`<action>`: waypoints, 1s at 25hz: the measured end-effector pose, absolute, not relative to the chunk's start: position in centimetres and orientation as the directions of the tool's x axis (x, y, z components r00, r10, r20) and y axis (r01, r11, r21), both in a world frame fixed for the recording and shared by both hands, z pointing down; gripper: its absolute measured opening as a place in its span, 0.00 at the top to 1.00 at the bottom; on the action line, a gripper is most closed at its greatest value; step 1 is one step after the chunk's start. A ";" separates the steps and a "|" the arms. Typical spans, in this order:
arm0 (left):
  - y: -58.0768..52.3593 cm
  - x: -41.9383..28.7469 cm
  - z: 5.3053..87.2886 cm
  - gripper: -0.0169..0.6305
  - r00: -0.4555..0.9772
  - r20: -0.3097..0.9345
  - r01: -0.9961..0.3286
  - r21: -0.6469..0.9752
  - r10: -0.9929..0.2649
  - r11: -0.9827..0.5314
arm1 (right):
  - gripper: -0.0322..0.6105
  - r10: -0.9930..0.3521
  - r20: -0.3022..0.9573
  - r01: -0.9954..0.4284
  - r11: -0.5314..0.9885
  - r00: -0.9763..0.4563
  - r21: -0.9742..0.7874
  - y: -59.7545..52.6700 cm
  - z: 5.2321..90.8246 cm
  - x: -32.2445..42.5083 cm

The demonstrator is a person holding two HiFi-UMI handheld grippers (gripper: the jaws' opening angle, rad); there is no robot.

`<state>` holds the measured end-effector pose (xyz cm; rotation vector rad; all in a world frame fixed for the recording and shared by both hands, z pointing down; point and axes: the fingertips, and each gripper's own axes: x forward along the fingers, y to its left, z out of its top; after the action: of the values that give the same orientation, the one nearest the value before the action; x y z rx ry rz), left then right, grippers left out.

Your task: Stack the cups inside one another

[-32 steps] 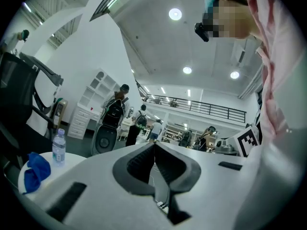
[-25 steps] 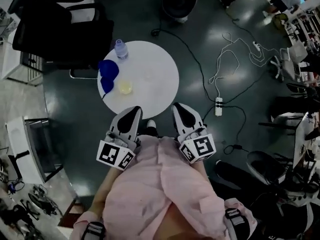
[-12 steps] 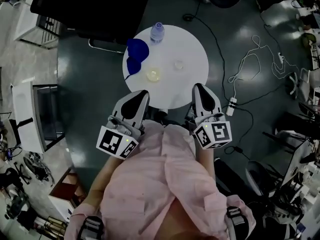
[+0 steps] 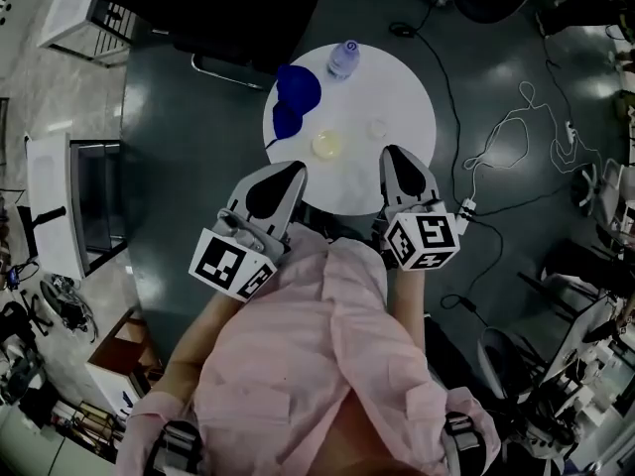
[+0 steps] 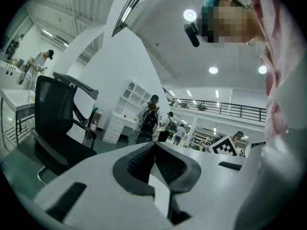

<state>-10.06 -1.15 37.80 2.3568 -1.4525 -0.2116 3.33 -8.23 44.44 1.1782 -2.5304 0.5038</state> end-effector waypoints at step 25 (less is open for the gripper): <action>-3.2 -12.9 37.6 0.95 0.409 0.039 -0.841 0.404 -0.912 -0.360 | 0.89 -0.439 0.661 -0.679 0.719 -0.609 -0.147 -10.3 55.3 -3.3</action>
<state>-12.86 -3.16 37.62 2.3092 -1.5080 -0.2713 -3.33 -10.32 55.35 0.8449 -2.3164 0.5182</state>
